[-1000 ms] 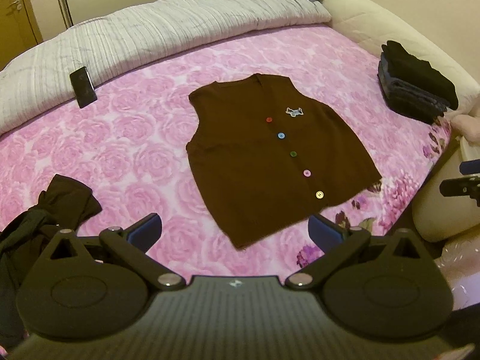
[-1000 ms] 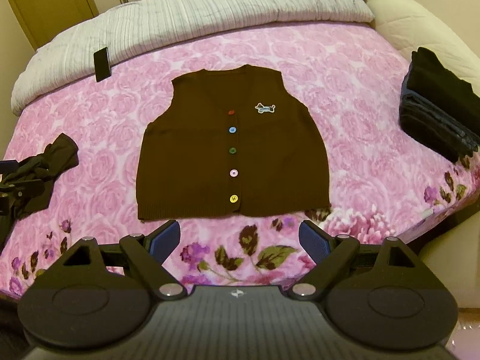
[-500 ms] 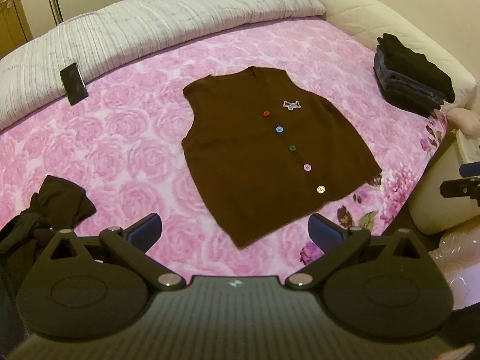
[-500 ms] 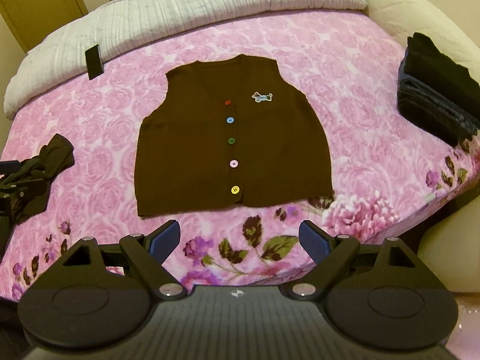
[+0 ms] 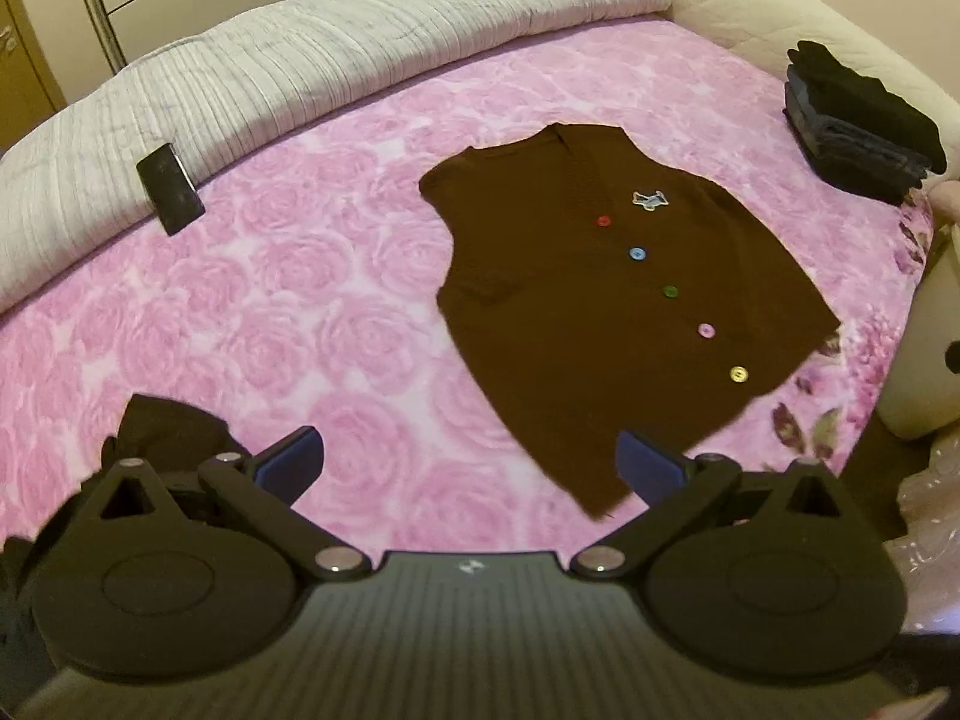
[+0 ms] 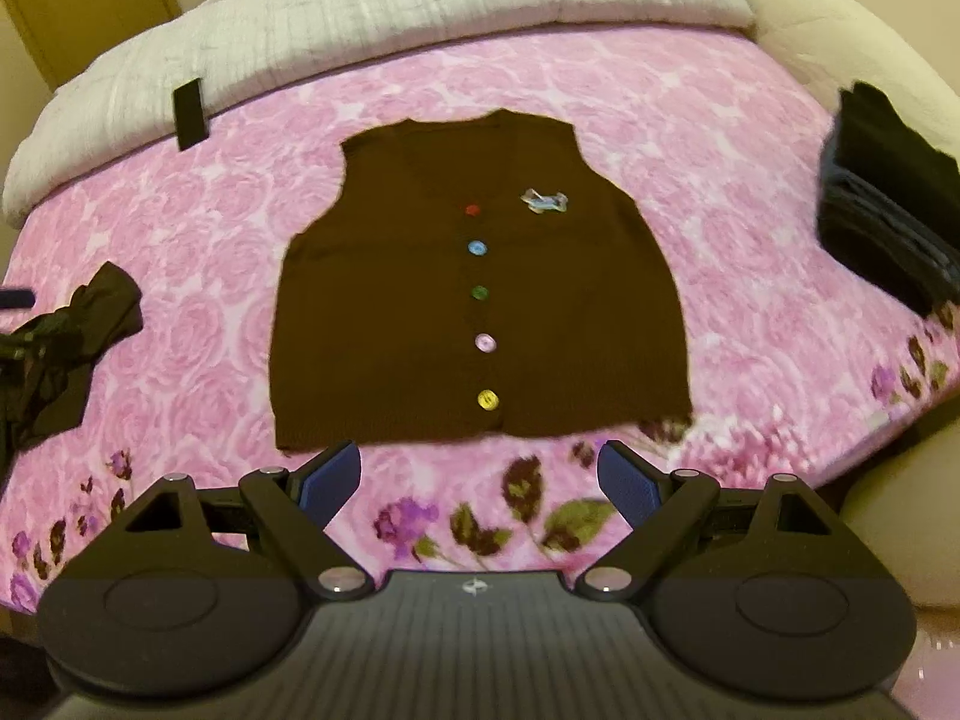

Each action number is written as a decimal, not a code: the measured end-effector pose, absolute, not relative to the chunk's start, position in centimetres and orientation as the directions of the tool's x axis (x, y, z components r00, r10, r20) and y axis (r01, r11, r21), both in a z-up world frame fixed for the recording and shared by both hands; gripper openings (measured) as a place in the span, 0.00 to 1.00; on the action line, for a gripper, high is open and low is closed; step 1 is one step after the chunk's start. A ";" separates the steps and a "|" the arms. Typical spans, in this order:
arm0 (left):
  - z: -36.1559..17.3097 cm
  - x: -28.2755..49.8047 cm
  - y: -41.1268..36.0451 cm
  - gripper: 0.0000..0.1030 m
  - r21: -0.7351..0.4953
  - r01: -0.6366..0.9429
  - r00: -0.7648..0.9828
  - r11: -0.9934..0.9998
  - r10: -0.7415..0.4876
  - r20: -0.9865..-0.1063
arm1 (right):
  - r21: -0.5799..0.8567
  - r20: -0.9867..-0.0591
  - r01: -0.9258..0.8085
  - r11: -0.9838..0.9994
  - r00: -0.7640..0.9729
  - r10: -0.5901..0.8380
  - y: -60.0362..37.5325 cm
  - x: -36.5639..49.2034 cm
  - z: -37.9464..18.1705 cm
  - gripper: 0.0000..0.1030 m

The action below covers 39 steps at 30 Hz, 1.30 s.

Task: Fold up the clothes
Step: 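Move both tools toward the vest's armhole edges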

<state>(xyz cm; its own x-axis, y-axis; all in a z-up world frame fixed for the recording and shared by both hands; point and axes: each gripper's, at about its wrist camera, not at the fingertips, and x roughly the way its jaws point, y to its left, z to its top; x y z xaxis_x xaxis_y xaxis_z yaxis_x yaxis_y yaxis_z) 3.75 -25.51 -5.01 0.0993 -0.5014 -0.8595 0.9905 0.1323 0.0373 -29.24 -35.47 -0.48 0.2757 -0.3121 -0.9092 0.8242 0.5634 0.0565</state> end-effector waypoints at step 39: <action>-27.1 14.3 -42.7 0.92 0.574 0.178 -0.154 -0.799 -0.599 -0.786 | -0.107 -0.915 0.696 0.710 0.211 -0.345 -28.6 -8.4 -20.5 0.54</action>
